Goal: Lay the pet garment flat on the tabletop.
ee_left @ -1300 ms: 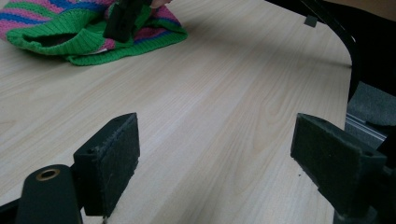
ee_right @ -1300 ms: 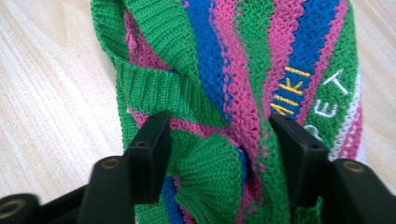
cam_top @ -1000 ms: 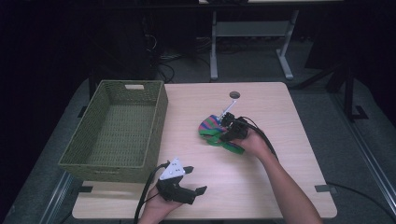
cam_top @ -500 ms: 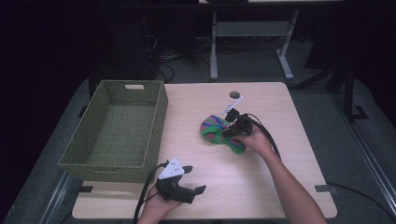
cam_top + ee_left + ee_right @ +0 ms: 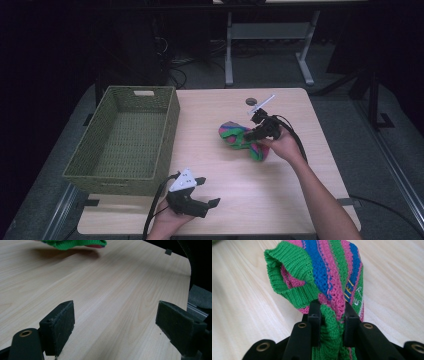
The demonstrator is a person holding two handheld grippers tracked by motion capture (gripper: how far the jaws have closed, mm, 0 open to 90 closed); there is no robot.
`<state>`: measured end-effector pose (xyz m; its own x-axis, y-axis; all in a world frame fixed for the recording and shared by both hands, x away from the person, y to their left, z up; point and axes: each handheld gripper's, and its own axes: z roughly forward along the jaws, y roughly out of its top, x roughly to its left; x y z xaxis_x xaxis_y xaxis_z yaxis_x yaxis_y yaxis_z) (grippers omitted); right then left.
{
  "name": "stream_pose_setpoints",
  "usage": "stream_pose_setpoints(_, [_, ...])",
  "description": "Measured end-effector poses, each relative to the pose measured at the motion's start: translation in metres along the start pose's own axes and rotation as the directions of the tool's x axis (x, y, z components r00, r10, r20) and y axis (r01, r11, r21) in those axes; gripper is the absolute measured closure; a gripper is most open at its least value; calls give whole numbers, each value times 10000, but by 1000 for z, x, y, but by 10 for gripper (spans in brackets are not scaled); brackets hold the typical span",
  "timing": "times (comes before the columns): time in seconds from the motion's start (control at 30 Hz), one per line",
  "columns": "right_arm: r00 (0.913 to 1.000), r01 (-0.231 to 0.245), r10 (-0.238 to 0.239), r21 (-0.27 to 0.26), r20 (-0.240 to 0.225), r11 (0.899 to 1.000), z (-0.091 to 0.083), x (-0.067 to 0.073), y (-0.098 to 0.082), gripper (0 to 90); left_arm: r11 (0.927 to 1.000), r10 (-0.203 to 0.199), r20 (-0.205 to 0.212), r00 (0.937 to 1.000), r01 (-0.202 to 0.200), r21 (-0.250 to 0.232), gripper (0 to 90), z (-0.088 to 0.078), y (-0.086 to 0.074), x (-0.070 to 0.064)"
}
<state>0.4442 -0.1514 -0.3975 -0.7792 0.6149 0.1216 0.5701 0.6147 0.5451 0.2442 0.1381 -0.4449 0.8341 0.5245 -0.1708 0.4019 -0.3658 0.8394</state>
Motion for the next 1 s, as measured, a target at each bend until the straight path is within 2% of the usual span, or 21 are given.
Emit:
stream_pose_setpoints(0.1, [10000,27,-27,-131,33,9999,-9,0,2,738,10000,-37,-18,10000,37,-21,153,-1,0,1])
stream_pose_setpoints(0.23, [9998,-81,74,-424,-169,9991,-22,0,3,740,10000,-34,9,10000,34,-68,153,-1,0,1])
stream_pose_setpoints(0.33, [9999,27,-33,-432,-145,9991,-30,2,4,740,10000,44,-24,10000,-44,9,153,-1,0,2])
stream_pose_setpoints(0.47, [9996,79,-93,-527,-266,9986,-41,4,5,741,9999,-93,-24,10000,93,-95,153,-3,0,1])
stream_pose_setpoints(0.5, [9996,79,-94,-538,-280,9985,-43,5,5,741,10000,-9,-59,10000,8,-78,153,-3,0,2])
stream_pose_setpoints(0.63, [9990,121,-157,-851,-417,9963,-55,6,3,741,9999,-14,-79,10000,13,-121,153,-4,0,3])
stream_pose_setpoints(0.83, [9985,252,-296,-958,-451,9951,-67,15,-1,742,10000,13,-90,10000,-13,-76,153,-5,0,4])
stream_pose_setpoints(1.0, [9971,536,-585,-960,-488,9939,-74,25,-5,741,9996,-50,-98,9999,48,-272,153,-6,-1,3])
